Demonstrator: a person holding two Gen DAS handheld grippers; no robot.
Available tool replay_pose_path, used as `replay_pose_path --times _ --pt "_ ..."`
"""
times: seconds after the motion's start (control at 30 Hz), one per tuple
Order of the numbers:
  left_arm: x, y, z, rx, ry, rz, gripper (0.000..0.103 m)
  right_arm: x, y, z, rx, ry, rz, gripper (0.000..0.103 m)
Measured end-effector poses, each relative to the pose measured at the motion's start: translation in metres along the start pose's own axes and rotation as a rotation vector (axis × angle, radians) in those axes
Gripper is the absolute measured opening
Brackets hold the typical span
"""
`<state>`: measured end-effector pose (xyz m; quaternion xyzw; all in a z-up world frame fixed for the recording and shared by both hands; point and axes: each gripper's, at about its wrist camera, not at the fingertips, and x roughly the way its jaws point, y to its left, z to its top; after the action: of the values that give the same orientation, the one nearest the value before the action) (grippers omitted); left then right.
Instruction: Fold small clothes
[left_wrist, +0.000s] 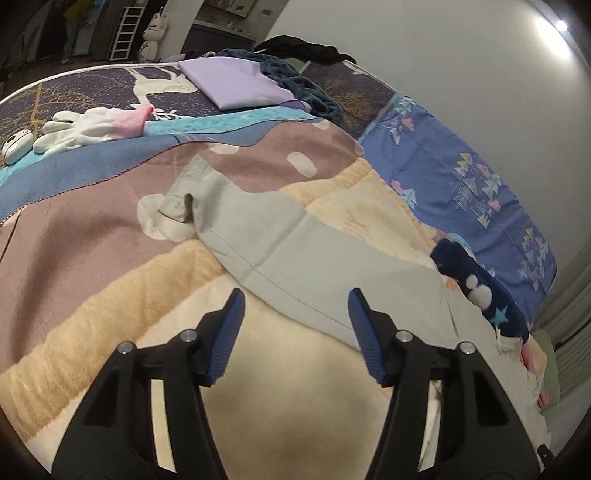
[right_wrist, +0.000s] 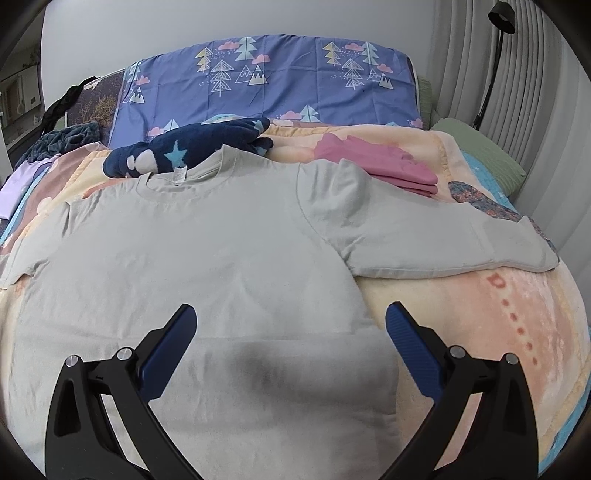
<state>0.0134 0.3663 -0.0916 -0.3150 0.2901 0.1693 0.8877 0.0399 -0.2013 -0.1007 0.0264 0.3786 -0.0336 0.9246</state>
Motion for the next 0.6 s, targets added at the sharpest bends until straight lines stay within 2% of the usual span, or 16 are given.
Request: replay_pose_path --times 0.03,0.23,0.4,0.47,0.5,0.53,0.6 --pt "0.006 0.01 0.008 -0.029 0.006 0.006 0.047 0.0 0.003 0.0 -0.015 0.002 0.009 0.102" --pt "0.045 0.064 0.046 -0.231 0.03 0.049 0.048 -0.002 0.013 0.004 -0.066 -0.021 -0.008 0.102" --pt "0.089 0.088 0.062 -0.387 0.106 -0.002 0.048 0.005 0.016 0.011 -0.062 -0.002 -0.017 0.102" --pt "0.103 0.093 0.067 -0.438 0.123 -0.023 0.03 0.007 0.02 0.013 -0.076 -0.003 -0.021 0.102" --pt "0.107 0.093 0.069 -0.453 0.121 -0.017 0.014 0.007 0.021 0.013 -0.082 -0.005 -0.025 0.102" --pt "0.11 0.093 0.072 -0.46 0.107 -0.011 0.007 0.008 0.023 0.013 -0.087 -0.007 -0.027 0.102" --pt "0.109 0.085 0.082 -0.439 0.07 -0.005 0.003 0.009 0.026 0.014 -0.087 -0.007 -0.022 0.102"
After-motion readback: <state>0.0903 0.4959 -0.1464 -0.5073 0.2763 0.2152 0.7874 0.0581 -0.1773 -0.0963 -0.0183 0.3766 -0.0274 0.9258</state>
